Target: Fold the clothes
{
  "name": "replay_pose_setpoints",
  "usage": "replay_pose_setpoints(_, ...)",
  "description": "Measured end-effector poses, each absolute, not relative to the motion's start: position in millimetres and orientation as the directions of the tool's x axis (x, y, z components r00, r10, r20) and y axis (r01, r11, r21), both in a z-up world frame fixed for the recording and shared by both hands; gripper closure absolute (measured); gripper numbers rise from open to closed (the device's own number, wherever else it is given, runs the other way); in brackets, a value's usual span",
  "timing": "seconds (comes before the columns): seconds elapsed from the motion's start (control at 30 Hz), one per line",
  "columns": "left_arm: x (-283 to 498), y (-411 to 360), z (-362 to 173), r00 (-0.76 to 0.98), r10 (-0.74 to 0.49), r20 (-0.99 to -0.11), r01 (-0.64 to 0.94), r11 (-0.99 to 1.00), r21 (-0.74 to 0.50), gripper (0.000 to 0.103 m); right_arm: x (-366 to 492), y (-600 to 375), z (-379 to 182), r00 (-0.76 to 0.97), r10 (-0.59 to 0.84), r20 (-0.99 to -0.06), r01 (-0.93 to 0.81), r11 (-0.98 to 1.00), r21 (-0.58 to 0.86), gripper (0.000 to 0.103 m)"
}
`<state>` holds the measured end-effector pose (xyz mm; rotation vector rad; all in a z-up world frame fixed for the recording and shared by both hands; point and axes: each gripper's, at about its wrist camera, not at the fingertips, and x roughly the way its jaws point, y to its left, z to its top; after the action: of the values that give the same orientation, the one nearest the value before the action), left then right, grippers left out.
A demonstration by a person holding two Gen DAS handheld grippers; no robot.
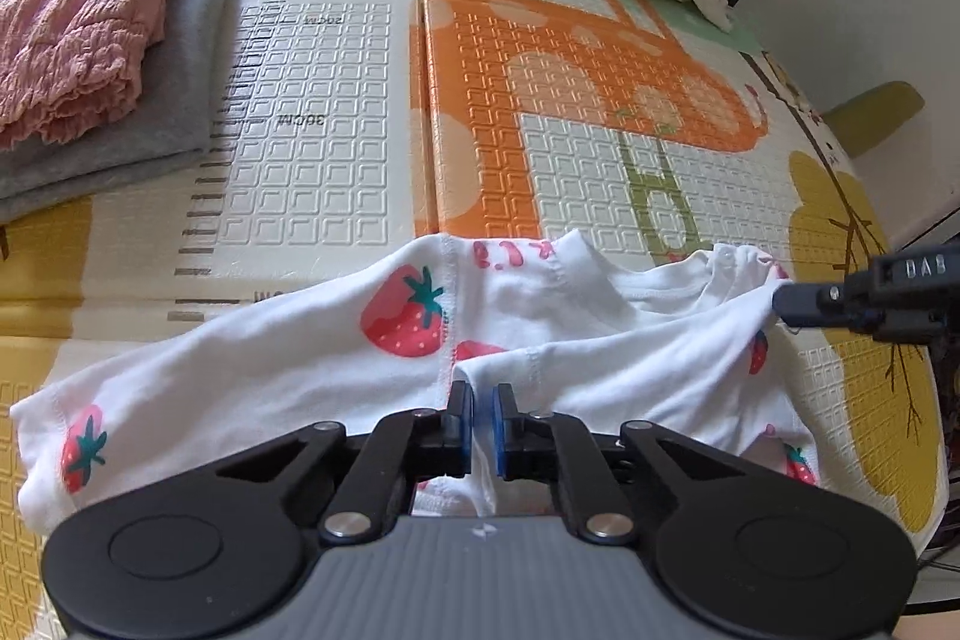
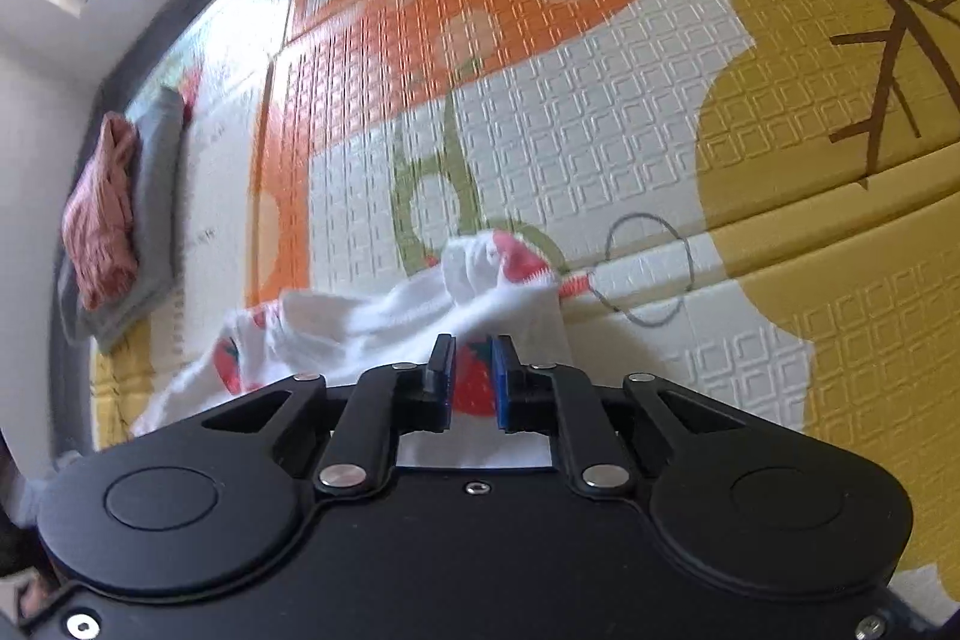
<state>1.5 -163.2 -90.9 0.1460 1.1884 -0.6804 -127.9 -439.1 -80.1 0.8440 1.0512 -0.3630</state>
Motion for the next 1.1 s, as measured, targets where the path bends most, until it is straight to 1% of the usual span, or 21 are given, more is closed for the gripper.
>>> replay_pose_setpoints(0.13,1.5,-160.7,-94.0,0.198,-0.387,-0.9,0.539,0.811,-0.23,0.095,-118.7,-445.5,-87.0,0.476,0.134,-0.869,0.64,0.625,0.447,0.093)
replay_pose_setpoints(0.23,2.1,-157.9,-95.2,0.197,-0.38,-0.904,0.528,0.818,-0.229,0.095,-109.3,-443.6,-88.9,0.47,0.124,-0.874,0.628,0.649,0.43,0.093)
replay_pose_setpoints(0.43,3.7,-155.5,-96.1,0.206,-0.367,-0.907,0.503,0.835,-0.224,0.094,-86.5,-438.6,-96.5,0.385,0.088,-0.918,0.621,0.712,0.329,0.093)
replay_pose_setpoints(0.53,3.8,-154.5,-95.9,0.216,-0.353,-0.91,0.493,0.844,-0.21,0.093,-78.2,-436.1,-105.4,0.334,0.073,-0.94,0.62,0.733,0.278,0.096)
replay_pose_setpoints(0.67,4.5,-153.5,-92.6,0.23,-0.357,-0.905,0.486,0.848,-0.211,0.093,-72.3,-431.3,-105.0,0.308,0.057,-0.95,0.596,0.767,0.239,0.096)
replay_pose_setpoints(0.77,3.9,-153.6,-85.2,0.246,-0.394,-0.886,0.497,0.836,-0.234,0.089,-75.8,-434.7,-101.0,0.337,0.076,-0.939,0.598,0.753,0.275,0.094)
replay_pose_setpoints(0.83,3.8,-155.3,-81.3,0.243,-0.426,-0.872,0.514,0.819,-0.257,0.083,-82.5,-439.8,-95.0,0.376,0.094,-0.922,0.608,0.726,0.322,0.093)
replay_pose_setpoints(0.9,5.3,-159.3,-79.8,0.237,-0.445,-0.864,0.521,0.809,-0.273,0.07,-90.5,-443.0,-85.8,0.418,0.104,-0.902,0.61,0.704,0.364,0.091)
replay_pose_setpoints(1.1,9.6,-170.7,-87.7,0.202,-0.425,-0.882,0.521,0.809,-0.27,0.068,-110.0,-439.2,-60.3,0.485,0.107,-0.868,0.574,0.71,0.408,0.093)
